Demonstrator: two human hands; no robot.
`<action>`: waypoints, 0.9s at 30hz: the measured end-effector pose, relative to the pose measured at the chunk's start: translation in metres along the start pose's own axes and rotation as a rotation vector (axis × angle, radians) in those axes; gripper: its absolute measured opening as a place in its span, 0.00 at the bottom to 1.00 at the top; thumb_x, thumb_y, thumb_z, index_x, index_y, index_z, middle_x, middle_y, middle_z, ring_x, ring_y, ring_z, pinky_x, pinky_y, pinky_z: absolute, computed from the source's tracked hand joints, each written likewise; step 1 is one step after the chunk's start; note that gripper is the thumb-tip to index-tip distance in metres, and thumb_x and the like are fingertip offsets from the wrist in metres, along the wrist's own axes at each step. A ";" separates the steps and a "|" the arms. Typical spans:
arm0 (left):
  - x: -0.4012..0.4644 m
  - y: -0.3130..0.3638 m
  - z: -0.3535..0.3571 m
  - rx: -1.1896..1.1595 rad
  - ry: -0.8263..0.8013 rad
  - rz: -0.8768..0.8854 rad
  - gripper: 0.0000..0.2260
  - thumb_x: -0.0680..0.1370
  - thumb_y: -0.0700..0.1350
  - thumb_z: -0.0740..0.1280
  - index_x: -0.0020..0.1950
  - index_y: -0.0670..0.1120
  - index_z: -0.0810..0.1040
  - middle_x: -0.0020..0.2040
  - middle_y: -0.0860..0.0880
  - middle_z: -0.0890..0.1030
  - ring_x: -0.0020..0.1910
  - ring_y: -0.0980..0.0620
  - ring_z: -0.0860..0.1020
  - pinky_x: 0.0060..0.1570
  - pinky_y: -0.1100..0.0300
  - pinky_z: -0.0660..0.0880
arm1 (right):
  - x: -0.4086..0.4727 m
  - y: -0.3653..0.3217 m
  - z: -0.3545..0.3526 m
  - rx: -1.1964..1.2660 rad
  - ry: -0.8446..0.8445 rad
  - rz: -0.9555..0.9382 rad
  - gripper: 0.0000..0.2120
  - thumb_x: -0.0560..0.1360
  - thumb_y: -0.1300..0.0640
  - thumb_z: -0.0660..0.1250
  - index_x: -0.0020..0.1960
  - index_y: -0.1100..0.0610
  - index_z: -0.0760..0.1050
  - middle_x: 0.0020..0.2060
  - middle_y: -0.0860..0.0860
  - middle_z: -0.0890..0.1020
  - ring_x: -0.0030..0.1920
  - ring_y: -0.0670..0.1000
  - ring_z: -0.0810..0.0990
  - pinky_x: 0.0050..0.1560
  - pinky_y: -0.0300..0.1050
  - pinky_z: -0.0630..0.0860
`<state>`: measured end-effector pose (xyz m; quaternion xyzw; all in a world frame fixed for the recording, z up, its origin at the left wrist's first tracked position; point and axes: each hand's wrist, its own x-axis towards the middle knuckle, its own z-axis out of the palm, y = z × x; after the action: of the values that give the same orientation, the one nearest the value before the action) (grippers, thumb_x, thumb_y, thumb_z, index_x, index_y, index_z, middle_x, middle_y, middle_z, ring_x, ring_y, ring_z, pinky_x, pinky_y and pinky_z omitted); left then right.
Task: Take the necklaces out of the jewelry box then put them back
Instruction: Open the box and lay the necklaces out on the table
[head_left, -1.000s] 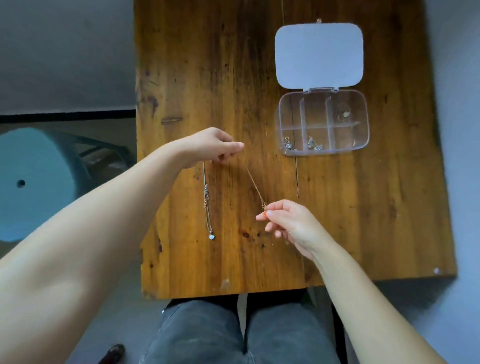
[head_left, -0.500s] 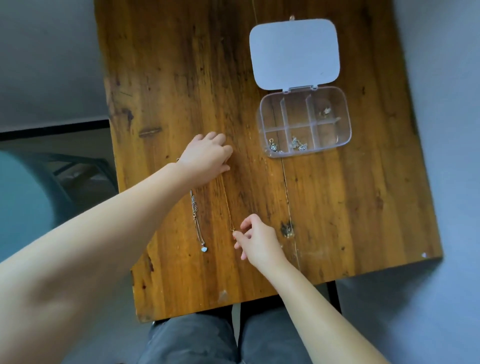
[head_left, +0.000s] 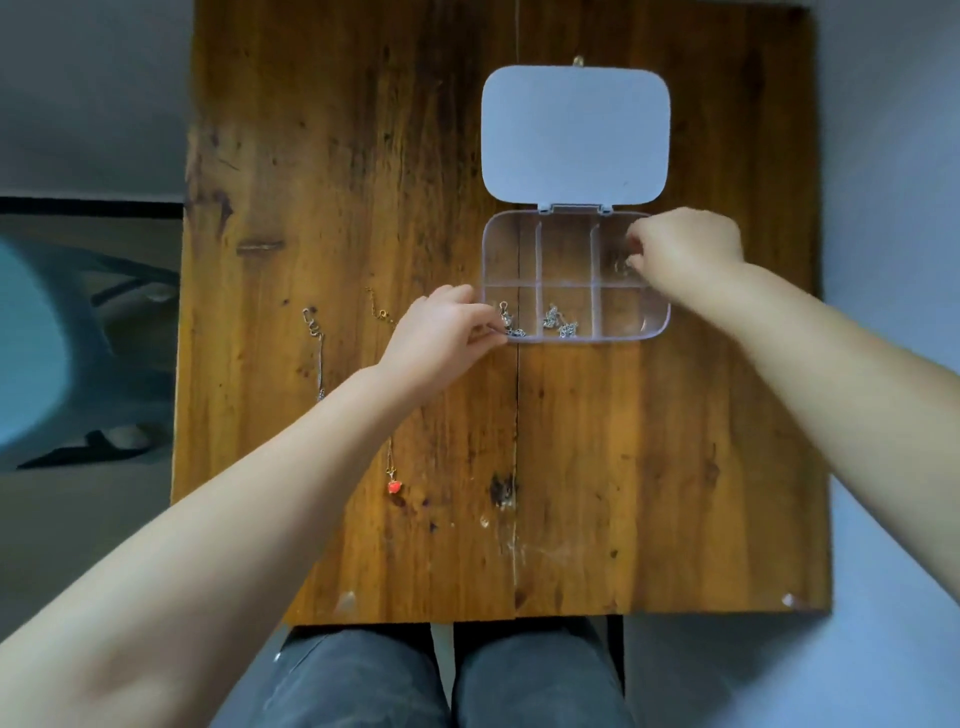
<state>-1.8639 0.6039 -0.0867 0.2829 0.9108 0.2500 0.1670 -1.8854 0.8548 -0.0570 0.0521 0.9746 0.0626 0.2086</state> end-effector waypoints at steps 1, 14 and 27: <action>0.000 0.000 0.000 -0.006 0.000 -0.005 0.07 0.76 0.46 0.68 0.51 0.45 0.82 0.45 0.46 0.79 0.46 0.47 0.75 0.43 0.54 0.73 | 0.004 -0.002 0.002 -0.088 -0.015 -0.036 0.08 0.77 0.58 0.63 0.53 0.58 0.78 0.42 0.58 0.79 0.42 0.60 0.77 0.33 0.45 0.65; 0.004 0.028 -0.011 -0.001 0.093 -0.069 0.19 0.76 0.49 0.68 0.66 0.48 0.72 0.57 0.45 0.76 0.56 0.47 0.73 0.52 0.53 0.73 | -0.044 0.004 -0.031 0.830 0.058 -0.114 0.06 0.76 0.57 0.66 0.52 0.54 0.79 0.47 0.51 0.82 0.46 0.49 0.79 0.43 0.41 0.73; -0.008 0.003 -0.085 -0.847 -0.605 -0.172 0.08 0.79 0.43 0.63 0.44 0.44 0.81 0.39 0.49 0.80 0.42 0.53 0.76 0.52 0.58 0.74 | -0.172 -0.073 0.003 1.429 -0.039 -0.015 0.06 0.75 0.63 0.67 0.48 0.55 0.77 0.40 0.50 0.81 0.41 0.47 0.82 0.43 0.38 0.79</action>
<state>-1.8942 0.5709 -0.0137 0.1745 0.6609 0.4887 0.5421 -1.7341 0.7612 -0.0016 0.1705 0.7738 -0.5935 0.1412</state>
